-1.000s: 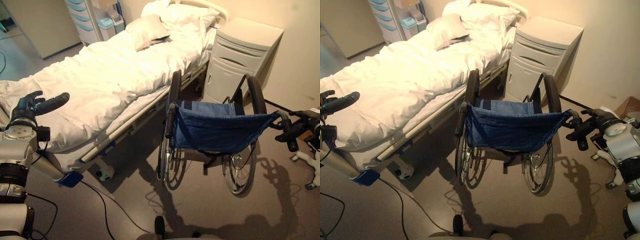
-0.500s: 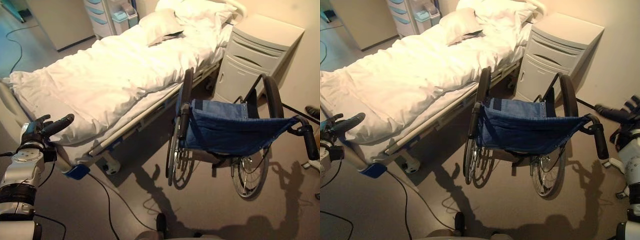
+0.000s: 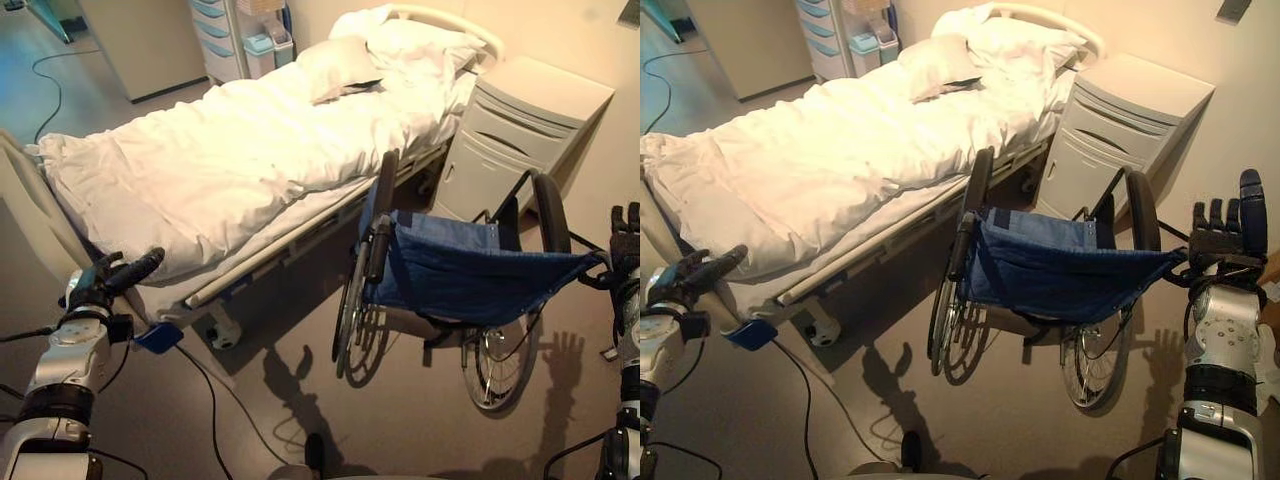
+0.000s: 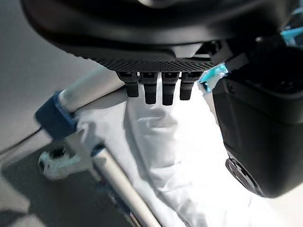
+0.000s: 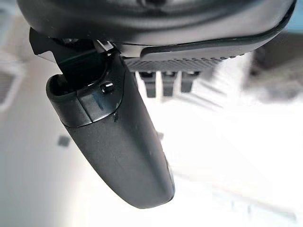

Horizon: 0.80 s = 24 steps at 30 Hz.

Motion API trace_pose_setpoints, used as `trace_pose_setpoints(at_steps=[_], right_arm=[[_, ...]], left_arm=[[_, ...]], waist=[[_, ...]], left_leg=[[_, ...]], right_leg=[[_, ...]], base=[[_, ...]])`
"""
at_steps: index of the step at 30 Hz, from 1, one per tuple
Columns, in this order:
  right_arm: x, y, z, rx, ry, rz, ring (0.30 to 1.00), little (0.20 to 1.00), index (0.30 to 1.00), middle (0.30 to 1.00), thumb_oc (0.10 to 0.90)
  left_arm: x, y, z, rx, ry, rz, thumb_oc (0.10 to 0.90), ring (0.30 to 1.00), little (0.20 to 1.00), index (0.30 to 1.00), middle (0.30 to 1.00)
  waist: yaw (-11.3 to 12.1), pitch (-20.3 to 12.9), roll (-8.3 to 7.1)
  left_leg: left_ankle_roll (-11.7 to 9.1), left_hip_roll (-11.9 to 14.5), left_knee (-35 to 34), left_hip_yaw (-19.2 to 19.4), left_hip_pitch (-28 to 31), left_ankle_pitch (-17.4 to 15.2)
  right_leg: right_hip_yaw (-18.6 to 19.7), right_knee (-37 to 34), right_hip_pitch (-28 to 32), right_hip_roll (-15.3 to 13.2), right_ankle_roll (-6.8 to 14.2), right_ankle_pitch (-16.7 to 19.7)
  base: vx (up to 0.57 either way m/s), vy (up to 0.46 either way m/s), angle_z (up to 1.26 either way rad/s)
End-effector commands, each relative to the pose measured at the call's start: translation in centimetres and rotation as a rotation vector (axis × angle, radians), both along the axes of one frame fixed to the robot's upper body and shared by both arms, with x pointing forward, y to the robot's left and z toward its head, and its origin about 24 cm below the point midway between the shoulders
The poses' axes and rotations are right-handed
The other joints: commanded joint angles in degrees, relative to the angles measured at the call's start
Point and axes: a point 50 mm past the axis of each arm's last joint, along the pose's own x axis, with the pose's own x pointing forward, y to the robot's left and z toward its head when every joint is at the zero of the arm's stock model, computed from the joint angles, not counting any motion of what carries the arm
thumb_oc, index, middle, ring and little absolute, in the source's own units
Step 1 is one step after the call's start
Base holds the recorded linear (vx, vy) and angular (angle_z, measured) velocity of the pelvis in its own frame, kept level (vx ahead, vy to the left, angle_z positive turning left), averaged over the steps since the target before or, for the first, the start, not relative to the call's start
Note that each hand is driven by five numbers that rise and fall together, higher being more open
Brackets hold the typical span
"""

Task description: Push the wheelchair next to the bed

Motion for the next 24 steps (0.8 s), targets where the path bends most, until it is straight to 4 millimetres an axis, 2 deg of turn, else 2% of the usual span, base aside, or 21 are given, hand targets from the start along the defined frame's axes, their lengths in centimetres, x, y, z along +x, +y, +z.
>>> trace_pose_setpoints(at_steps=[1,2,3,5,6,8,9,10,11,12,14,16,17,18,20,24], right_arm=[[-4.8,-4.1,0.1,-0.336,0.326,-0.329,0.9,0.9,0.9,0.9,0.8],[-5.1,-4.2,-0.4,-0.35,0.363,-0.34,0.9,0.9,0.9,0.9,0.8],[-6.7,-4.4,-3.0,-0.399,0.547,-0.376,0.9,0.9,0.9,0.9,0.8],[-7.9,-4.1,-5.4,-0.451,0.718,-0.361,0.9,0.9,0.9,0.9,0.8],[-9.0,-3.2,-8.2,-0.489,0.881,-0.332,0.9,0.9,0.9,0.9,0.8],[-10.3,-2.0,-11.2,-0.512,1.02,-0.267,0.9,0.9,0.9,0.9,0.8],[-11.6,-0.5,-14.3,-0.496,1.124,-0.196,0.9,0.9,0.9,0.9,0.8],[-12.0,0.0,-15.1,-0.49,1.148,-0.171,0.9,0.9,0.9,0.9,0.8],[-13.1,1.3,-17.2,-0.459,1.205,-0.112,0.9,0.9,0.9,0.9,0.8],[-13.8,2.0,-18.4,-0.42,1.228,-0.075,0.9,0.9,0.9,0.9,0.8],[-15.9,4.6,-21.8,-0.336,1.297,0.052,0.9,0.9,0.9,0.9,0.8],[-16.5,6.2,-23.3,-0.305,1.324,0.144,0.9,0.9,0.9,0.9,0.8],[-17.5,8.0,-24.9,-0.303,1.376,0.294,0.9,0.9,0.9,0.9,0.8],[-17.6,8.1,-25.0,-0.306,1.378,0.304,0.9,0.9,0.9,0.9,0.8],[-18.5,10.2,-26.5,-0.308,1.443,0.515,0.9,0.9,0.9,0.9,0.8],[-18.9,13.2,-27.9,-0.367,1.477,0.801,0.9,0.9,0.9,0.9,0.8]], left_arm=[[-0.1,-1.6,0.1,-0.135,-0.259,0.005,0.8,0.9,0.9,0.9,0.9],[-0.1,-1.9,-0.2,-0.161,-0.261,0.0,0.8,0.9,0.9,0.9,0.9],[-0.8,-3.4,-2.2,-0.224,-0.246,-0.022,0.8,0.9,0.9,0.9,0.9],[-1.5,-4.1,-3.6,-0.208,-0.199,-0.046,0.8,0.9,0.9,0.9,0.9],[-2.6,-4.7,-5.4,-0.24,-0.142,-0.048,0.8,0.9,0.9,0.9,0.9],[-3.7,-5.3,-7.3,-0.251,-0.078,-0.054,0.8,0.9,0.9,0.9,0.9],[-5.2,-5.7,-9.2,-0.278,-0.02,-0.04,0.8,0.9,0.9,0.9,0.9],[-5.6,-5.9,-9.8,-0.285,0.0,-0.04,0.8,0.9,0.9,0.9,0.9],[-6.8,-6.5,-11.4,-0.305,0.061,-0.047,0.8,0.9,0.9,0.9,0.9],[-7.6,-6.7,-12.2,-0.325,0.085,-0.034,0.8,0.9,0.9,0.9,0.9],[-10.0,-7.9,-14.8,-0.383,0.183,-0.006,0.8,0.9,0.9,0.9,0.9],[-11.0,-8.6,-15.9,-0.404,0.235,0.002,0.8,0.9,0.9,0.9,0.9],[-12.4,-9.2,-16.9,-0.401,0.303,0.001,0.8,0.9,0.9,0.9,0.9],[-12.5,-9.2,-17.0,-0.401,0.31,-0.001,0.8,0.9,0.9,0.9,0.9],[-13.8,-9.9,-18.0,-0.367,0.404,-0.028,0.8,0.9,0.9,0.9,0.9],[-15.8,-11.0,-19.1,-0.27,0.53,-0.077,0.8,0.9,0.9,0.9,0.9]], waist=[[0.32,-8.46,0.46],[0.36,-8.47,0.44],[0.38,-8.16,0.35],[0.29,-7.92,0.41],[0.12,-7.53,0.43],[-0.13,-7.22,0.62],[-0.25,-6.94,0.75],[-0.29,-6.89,0.8],[-0.41,-6.65,0.93],[-0.5,-6.5,0.98],[-0.92,-6.37,1.16],[-1.06,-6.35,1.27],[-1.27,-6.33,1.36],[-1.3,-6.34,1.37],[-1.41,-6.37,1.35],[-1.6,-6.44,1.16]], left_leg=[[-3.26,0.55,0.58,4.59,7.16,-9.11],[-3.22,0.54,0.58,4.6,7.1,-9.06],[-3.15,0.56,0.58,4.67,6.96,-8.93],[-3.05,0.57,0.58,4.72,7.14,-9.16],[-2.87,0.54,0.58,4.92,6.84,-8.78],[-2.62,0.51,0.58,4.98,7.1,-9.11],[-2.36,0.43,0.58,5.19,6.9,-8.89],[-2.31,0.43,0.58,5.21,6.92,-8.91],[-2.14,0.45,0.58,5.38,7.01,-9.02],[-2.03,0.45,0.58,5.43,7.07,-9.07],[-1.94,0.56,0.58,5.85,7.36,-9.29],[-1.94,0.65,0.58,6.08,7.43,-9.38],[-1.98,0.81,0.58,6.54,7.47,-9.39],[-1.99,0.82,0.58,6.58,7.47,-9.39],[-2.06,1.01,0.58,7.21,7.43,-9.35],[-2.19,1.23,0.58,7.65,7.35,-9.15]], right_leg=[[2.91,-0.25,-7.9,1.18,1.5,8.04],[2.98,-0.25,-7.99,1.2,1.44,8.1],[3.03,-0.25,-8.15,1.27,1.33,8.33],[3.07,-0.25,-8.0,1.34,1.37,8.21],[3.31,-0.25,-8.44,1.39,1.2,8.64],[3.45,-0.25,-8.32,1.48,1.23,8.47],[3.8,-0.25,-8.71,1.57,1.0,8.73],[3.86,-0.25,-8.72,1.58,0.99,8.73],[4.05,-0.25,-8.74,1.62,0.88,8.67],[4.18,-0.25,-8.73,1.68,0.82,8.63],[4.23,-0.25,-8.56,1.75,0.67,8.35],[4.1,-0.25,-8.49,1.73,0.58,8.23],[3.79,-0.25,-8.5,1.6,0.6,8.25],[3.76,-0.25,-8.5,1.58,0.6,8.25],[3.26,-0.25,-8.62,1.4,0.59,8.27],[3.16,-0.25,-8.84,1.46,0.4,8.21]], base=[[-0.01,-0.017,0.04],[-0.04,-0.035,0.03],[-0.01,-0.027,0.03],[-0.01,-0.031,-0.01],[-0.03,-0.032,-0.17],[-0.03,-0.028,-0.27],[-0.03,-0.026,-0.24],[-0.04,-0.039,-0.25],[-0.02,-0.03,-0.15],[-0.02,-0.045,-0.12],[-0.01,-0.041,-0.02],[-0.02,-0.035,-0.07],[-0.03,-0.036,-0.1],[-0.03,-0.039,-0.1],[-0.03,-0.043,-0.07],[-0.04,-0.055,-0.04]])
